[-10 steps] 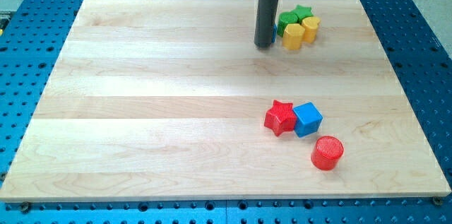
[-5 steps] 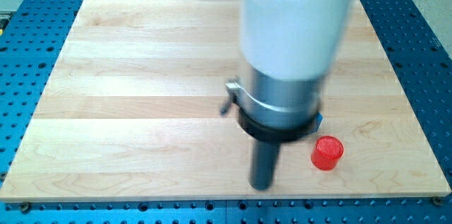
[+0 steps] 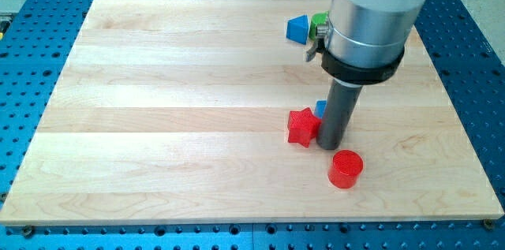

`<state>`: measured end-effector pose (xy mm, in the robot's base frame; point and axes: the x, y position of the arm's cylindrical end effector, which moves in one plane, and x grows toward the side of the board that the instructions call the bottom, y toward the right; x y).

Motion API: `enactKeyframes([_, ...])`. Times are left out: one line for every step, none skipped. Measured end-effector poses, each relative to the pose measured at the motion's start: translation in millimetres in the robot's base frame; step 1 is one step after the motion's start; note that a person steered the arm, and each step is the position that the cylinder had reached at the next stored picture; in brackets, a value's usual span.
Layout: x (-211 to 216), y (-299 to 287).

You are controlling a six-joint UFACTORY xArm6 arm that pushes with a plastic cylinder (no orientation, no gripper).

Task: Move the blue cube closer to the blue triangle

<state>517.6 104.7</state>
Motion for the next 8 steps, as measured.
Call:
enactKeyframes([-40,-4])
enactKeyframes([-72,-13])
enactKeyframes([-33,-13])
enactKeyframes([-12,35])
enactKeyframes([-57,49])
enactKeyframes([-88,45])
enactKeyframes([-101,-23])
enactKeyframes([-53,-14])
